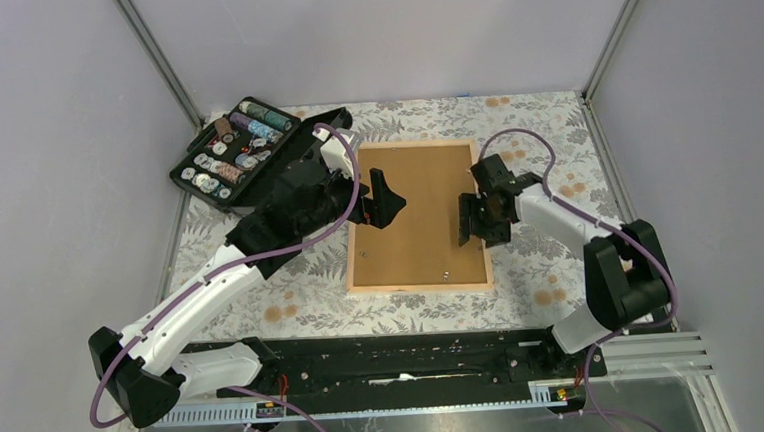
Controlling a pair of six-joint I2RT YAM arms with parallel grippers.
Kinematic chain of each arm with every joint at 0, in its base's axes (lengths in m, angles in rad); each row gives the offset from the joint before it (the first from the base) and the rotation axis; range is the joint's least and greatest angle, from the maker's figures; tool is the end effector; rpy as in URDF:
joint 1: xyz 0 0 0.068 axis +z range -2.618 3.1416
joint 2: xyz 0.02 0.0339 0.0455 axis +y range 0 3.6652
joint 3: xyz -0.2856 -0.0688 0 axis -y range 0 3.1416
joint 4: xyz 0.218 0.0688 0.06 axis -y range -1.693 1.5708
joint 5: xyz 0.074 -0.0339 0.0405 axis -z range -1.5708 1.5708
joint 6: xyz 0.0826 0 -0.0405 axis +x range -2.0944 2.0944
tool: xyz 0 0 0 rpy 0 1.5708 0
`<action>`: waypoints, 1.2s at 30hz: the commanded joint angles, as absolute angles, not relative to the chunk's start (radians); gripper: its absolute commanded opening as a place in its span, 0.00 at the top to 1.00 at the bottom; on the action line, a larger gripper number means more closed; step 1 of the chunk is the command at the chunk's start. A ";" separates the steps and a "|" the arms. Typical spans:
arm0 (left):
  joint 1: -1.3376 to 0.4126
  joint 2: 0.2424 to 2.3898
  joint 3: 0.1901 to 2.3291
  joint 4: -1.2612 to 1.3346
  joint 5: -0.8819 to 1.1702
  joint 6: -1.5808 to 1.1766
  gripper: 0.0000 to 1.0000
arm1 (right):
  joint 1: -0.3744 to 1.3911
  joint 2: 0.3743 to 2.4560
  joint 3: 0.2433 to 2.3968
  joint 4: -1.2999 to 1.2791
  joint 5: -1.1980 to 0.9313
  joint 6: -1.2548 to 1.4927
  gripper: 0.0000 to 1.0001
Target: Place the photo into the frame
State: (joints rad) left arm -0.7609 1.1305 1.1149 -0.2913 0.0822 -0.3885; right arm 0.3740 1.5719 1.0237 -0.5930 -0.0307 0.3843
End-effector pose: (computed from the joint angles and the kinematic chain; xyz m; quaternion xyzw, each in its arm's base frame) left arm 0.1881 -0.1885 0.3812 0.1731 0.7878 -0.3487 0.4774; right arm 0.2810 0.1130 0.1944 0.0018 0.9769 0.0928 0.1924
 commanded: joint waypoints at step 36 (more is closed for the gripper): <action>-0.757 1.111 1.125 -0.268 0.045 -0.370 0.01 | 0.458 1.210 0.606 -0.530 -0.031 1.514 0.31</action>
State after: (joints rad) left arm -0.7609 1.1339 1.1149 -0.2981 0.0525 -0.3882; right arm 0.4519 1.2007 0.5709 -0.4370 -0.0959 1.5455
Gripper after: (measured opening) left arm 0.987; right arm 0.695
